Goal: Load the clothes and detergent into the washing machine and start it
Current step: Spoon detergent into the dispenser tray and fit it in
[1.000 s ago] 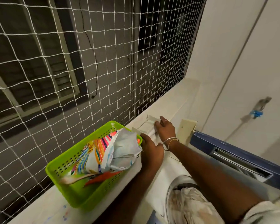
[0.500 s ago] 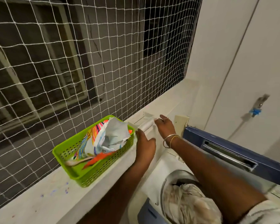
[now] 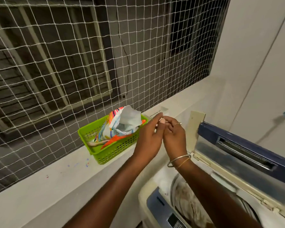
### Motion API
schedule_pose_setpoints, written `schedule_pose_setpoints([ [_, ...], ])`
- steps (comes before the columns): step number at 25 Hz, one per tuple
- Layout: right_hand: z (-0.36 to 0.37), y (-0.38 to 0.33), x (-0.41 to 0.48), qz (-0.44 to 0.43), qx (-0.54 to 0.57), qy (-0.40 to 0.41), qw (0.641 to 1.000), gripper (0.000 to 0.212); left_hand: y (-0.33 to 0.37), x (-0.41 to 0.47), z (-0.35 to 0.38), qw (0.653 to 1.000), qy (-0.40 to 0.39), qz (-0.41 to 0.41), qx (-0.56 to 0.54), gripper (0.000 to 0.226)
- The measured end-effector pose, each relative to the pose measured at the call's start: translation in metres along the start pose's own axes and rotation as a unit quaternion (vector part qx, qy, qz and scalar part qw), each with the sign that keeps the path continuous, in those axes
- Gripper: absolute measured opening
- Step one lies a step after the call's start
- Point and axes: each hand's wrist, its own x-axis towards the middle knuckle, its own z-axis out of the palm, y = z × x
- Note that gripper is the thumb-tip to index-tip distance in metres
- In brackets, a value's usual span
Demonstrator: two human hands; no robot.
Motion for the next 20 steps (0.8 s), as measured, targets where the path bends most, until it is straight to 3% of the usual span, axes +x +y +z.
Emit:
schedule_pose_setpoints([
  [4, 0.02, -0.037, -0.006, -0.097, -0.053, -0.021, 0.994, 0.016, 0.029, 0.014, -0.059, 0.997, 0.049, 0.066, -0.013, 0.029],
  [8, 0.046, -0.049, -0.007, -0.146, -0.271, -0.089, 0.947, 0.014, 0.033, 0.032, -0.119, 0.988, 0.07, 0.071, -0.114, 0.033],
  [12, 0.068, -0.043, -0.021, -0.098, -0.449, -0.072, 0.885, 0.032, 0.008, 0.049, -0.151, 0.988, 0.07, 0.053, -0.128, 0.037],
  [16, 0.078, -0.047, -0.015, -0.092, -0.508, -0.035, 0.856, 0.035, -0.023, 0.072, -0.165, 0.997, -0.002, 0.032, -0.07, 0.038],
  [20, 0.079, -0.056, -0.003, -0.027, -0.566, -0.07, 0.821, 0.039, -0.04, 0.089, -0.166, 0.997, -0.051, 0.038, -0.052, 0.036],
])
